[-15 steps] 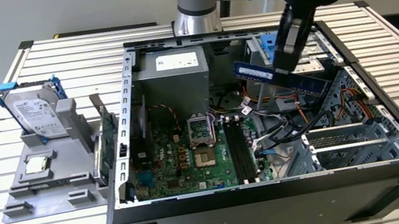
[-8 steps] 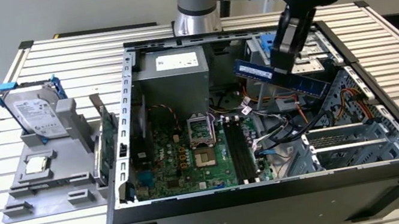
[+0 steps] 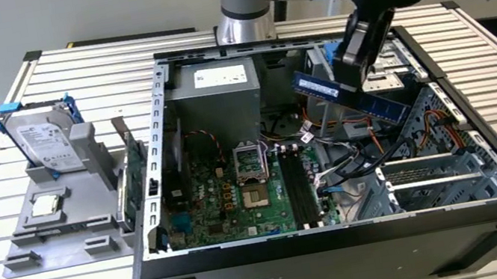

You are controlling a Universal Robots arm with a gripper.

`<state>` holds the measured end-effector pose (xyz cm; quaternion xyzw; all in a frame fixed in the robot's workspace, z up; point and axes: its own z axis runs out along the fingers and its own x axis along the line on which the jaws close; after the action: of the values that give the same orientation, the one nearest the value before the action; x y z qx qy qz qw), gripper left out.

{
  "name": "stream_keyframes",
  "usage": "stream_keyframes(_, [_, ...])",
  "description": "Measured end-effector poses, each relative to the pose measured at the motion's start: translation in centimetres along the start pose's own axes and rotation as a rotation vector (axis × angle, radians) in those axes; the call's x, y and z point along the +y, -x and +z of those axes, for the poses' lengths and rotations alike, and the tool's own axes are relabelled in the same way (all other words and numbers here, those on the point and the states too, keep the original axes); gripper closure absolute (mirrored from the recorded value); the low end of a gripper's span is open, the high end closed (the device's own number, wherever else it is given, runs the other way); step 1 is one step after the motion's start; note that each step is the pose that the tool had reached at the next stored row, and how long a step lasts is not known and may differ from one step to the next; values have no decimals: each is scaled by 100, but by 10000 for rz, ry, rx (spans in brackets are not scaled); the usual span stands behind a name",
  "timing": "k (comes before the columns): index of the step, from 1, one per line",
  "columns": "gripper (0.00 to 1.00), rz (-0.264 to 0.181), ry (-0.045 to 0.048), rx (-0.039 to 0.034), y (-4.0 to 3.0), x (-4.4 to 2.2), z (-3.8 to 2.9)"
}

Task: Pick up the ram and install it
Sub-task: 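Insert the ram into the slot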

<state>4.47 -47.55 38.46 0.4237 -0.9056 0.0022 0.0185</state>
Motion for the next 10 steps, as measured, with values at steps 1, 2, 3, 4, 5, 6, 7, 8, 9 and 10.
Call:
stream_keyframes(1, [100,92,3,-1,0,0,0])
stream_keyframes(2, [100,186,7,-2,0,0,0])
stream_keyframes(3, [100,280,10,-3,0,0,0])
stream_keyframes(4, [100,376,14,-5,0,0,0])
stream_keyframes(5, [100,462,17,-5,0,0,0])
stream_keyframes(6, [100,558,20,-6,0,0,0])
stream_keyframes(7, [100,654,23,-8,0,0,0])
stream_keyframes(8, [100,746,27,-9,0,0,0])
stream_keyframes(9, [100,845,30,-10,0,0,0])
stream_keyframes(10, [100,939,34,-11,0,0,0])
